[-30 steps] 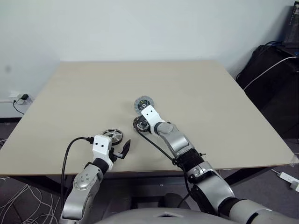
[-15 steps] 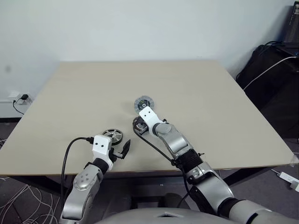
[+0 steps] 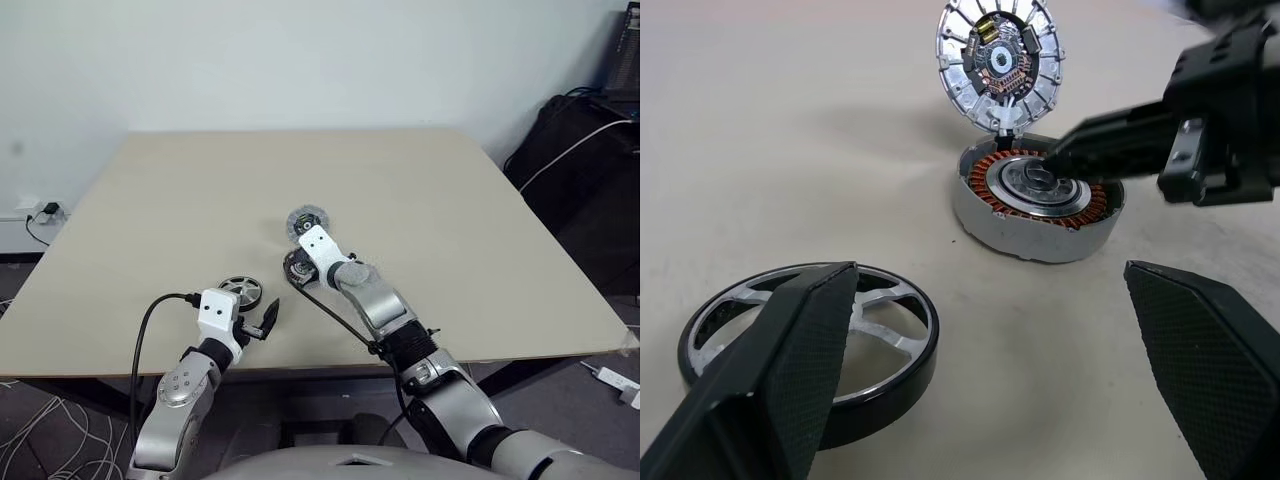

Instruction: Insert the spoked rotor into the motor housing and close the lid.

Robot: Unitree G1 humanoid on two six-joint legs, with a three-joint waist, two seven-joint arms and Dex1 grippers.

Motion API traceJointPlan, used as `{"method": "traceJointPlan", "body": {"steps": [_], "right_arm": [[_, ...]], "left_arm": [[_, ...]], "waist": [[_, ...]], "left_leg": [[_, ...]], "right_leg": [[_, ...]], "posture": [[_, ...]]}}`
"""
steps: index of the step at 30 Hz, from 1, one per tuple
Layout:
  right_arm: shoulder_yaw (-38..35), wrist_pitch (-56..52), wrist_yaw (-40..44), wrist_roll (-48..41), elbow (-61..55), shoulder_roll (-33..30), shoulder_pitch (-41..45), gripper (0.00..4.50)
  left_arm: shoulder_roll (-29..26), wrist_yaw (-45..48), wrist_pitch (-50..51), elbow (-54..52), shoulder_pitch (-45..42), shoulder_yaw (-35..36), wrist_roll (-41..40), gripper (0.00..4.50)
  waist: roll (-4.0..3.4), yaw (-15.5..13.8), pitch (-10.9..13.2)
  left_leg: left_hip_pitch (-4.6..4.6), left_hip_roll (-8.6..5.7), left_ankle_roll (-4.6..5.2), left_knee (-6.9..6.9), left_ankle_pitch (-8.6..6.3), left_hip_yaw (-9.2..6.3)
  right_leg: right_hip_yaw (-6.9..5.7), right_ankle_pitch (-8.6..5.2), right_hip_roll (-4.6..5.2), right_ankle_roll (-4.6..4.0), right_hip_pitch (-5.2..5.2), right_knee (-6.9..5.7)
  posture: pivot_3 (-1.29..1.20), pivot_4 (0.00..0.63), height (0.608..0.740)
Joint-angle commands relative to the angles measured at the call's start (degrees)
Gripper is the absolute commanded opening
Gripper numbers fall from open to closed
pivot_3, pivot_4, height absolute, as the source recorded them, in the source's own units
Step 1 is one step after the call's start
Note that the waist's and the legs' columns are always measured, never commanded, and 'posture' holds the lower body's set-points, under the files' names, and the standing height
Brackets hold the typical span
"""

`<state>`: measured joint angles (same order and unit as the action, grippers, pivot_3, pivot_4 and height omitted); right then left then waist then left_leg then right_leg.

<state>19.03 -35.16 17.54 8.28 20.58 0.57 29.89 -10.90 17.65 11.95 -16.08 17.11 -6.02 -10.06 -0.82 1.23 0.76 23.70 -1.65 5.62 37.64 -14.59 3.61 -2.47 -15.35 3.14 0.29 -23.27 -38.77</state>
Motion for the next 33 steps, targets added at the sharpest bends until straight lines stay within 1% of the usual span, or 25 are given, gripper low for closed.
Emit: {"method": "traceJointPlan", "body": {"steps": [1, 5, 12, 33], "right_arm": [[-2.0, 0.4, 0.2, -1.6, -4.6, 0.2, 0.6, 0.04], [-1.9, -1.2, 0.8, -2.2, -5.9, -0.2, 0.5, 0.04], [-0.5, -3.4, 2.5, -2.1, -4.0, -1.2, 0.8, 0.04], [-1.4, -2.9, 1.2, -2.0, -0.6, -0.8, 1.7, 0.04]], "left_arm": [[0.1, 0.4, -1.1, -1.2, -0.9, -0.1, 0.1, 4.5], [0.1, 0.7, -1.1, -1.0, -1.2, -0.3, 0.1, 4.5], [0.2, 1.0, -1.0, -1.0, -1.2, -0.3, 0.1, 4.5], [0.2, 0.8, -0.9, -1.6, -0.5, -0.2, 0.2, 4.5]], "waist": [[0.0, 0.0, 0.0], [0.0, -0.1, 0.0], [0.0, -0.1, 0.0], [0.0, -0.1, 0.0]], "left_leg": [[0.0, 0.0, 0.0, 0.0, 0.0, 0.0], [0.0, 0.0, 0.0, 0.01, 0.0, 0.0], [0.01, 0.0, 0.0, 0.01, 0.0, 0.0], [0.0, 0.0, 0.0, 0.01, 0.0, 0.0]], "right_leg": [[0.0, 0.0, 0.0, 0.0, 0.0, 0.0], [0.01, -0.01, 0.0, -0.01, 0.01, 0.0], [0.01, -0.01, 0.0, -0.02, 0.0, 0.0], [0.01, 0.0, 0.0, -0.01, 0.0, 0.0]], "posture": [[0.0, 0.0, 0.74], [0.0, 0.0, 0.74], [0.0, 0.0, 0.74], [0.0, 0.0, 0.74]]}}
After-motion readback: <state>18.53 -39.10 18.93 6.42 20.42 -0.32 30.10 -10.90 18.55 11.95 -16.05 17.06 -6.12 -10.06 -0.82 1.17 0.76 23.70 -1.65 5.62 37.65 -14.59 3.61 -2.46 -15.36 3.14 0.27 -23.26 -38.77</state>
